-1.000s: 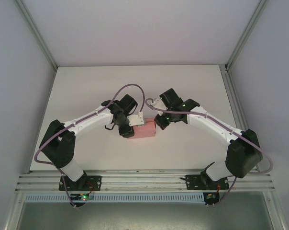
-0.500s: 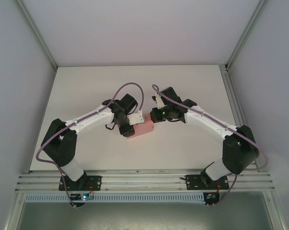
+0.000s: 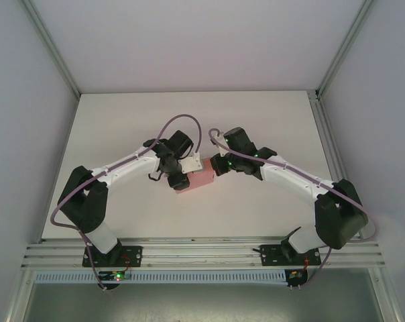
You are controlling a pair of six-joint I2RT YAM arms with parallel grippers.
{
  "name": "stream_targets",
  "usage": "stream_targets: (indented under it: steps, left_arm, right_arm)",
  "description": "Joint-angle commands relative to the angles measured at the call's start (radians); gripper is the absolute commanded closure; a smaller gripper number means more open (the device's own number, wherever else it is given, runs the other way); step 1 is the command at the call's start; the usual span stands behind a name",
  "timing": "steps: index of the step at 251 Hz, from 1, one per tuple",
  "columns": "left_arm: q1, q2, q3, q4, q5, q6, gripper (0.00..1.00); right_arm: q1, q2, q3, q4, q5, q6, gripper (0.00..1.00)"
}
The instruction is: Assemble paper box
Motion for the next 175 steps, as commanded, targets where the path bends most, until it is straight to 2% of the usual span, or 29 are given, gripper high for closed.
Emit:
stream_targets:
  steps: [1, 26, 45, 68, 133, 141, 175]
  left_arm:
    - [0.002, 0.016, 0.036, 0.062, 0.002, -0.013, 0.49]
    - [0.003, 0.016, 0.046, 0.059, 0.0, -0.022, 0.48]
    - [0.002, 0.015, 0.054, 0.057, 0.0, -0.038, 0.42]
    - [0.001, 0.011, 0.058, 0.036, 0.018, -0.034, 0.26]
    - [0.002, -0.069, 0.059, 0.053, 0.0, -0.093, 0.11]
    - [0.002, -0.092, 0.053, 0.074, -0.015, -0.115, 0.0]
    - [0.002, -0.207, 0.027, 0.116, -0.059, -0.208, 0.0]
  right_arm:
    - [0.02, 0.016, -0.07, -0.031, 0.04, -0.103, 1.0]
    - [0.026, 0.0, -0.097, 0.024, 0.035, -0.096, 1.0]
    - [0.046, -0.003, -0.113, 0.055, 0.086, -0.088, 1.0]
    - [0.083, 0.007, -0.136, 0.089, 0.172, -0.1, 1.0]
    - [0.106, -0.003, -0.144, 0.114, 0.224, -0.043, 1.0]
    - [0.106, -0.007, -0.142, 0.108, 0.229, -0.036, 1.0]
    - [0.106, -0.013, -0.112, 0.066, 0.241, -0.013, 1.0]
